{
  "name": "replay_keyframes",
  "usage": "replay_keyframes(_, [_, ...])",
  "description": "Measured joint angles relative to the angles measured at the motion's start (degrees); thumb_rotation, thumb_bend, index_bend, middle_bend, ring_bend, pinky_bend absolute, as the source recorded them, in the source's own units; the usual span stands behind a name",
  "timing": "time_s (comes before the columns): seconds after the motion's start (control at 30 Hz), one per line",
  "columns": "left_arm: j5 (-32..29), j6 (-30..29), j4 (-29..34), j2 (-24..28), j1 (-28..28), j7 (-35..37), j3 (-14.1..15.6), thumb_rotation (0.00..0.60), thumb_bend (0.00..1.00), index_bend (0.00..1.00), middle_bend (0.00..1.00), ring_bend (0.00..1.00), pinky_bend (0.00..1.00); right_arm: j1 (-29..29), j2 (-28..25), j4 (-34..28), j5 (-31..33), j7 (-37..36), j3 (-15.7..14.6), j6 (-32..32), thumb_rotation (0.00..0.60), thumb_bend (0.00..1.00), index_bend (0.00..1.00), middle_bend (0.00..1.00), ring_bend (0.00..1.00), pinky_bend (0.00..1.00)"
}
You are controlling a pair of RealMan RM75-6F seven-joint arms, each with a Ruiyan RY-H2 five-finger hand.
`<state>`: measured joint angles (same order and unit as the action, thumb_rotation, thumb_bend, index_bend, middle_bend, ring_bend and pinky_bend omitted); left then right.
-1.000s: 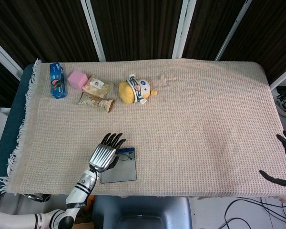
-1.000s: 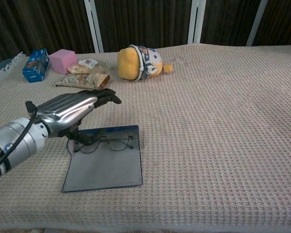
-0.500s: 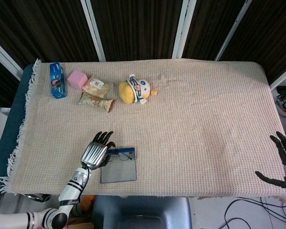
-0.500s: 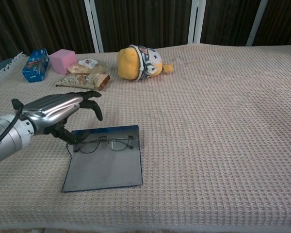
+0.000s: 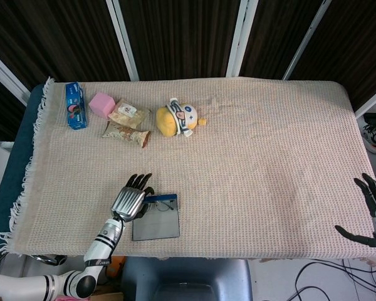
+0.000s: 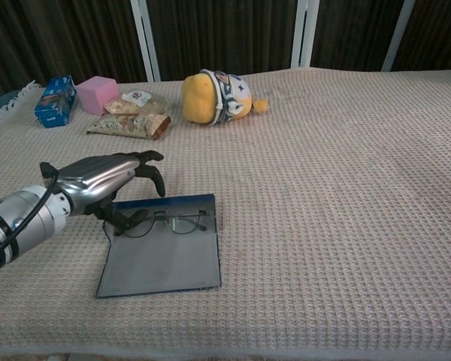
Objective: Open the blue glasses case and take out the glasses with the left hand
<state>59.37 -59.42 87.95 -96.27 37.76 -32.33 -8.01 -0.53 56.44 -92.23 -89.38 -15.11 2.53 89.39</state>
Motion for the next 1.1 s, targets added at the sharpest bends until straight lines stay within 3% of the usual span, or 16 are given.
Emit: replay_keyframes(1.1, [-2.4, -0.2, -1.0, -0.4, 1.7, -0.2, 0.2, 0.6, 0.43, 0.44, 0.0, 0.0, 0.02, -0.2, 0.2, -0.3, 0.2, 1.3, 0.1, -0.5, 0.6, 0.2, 0.0, 0.0, 0.0, 0.01])
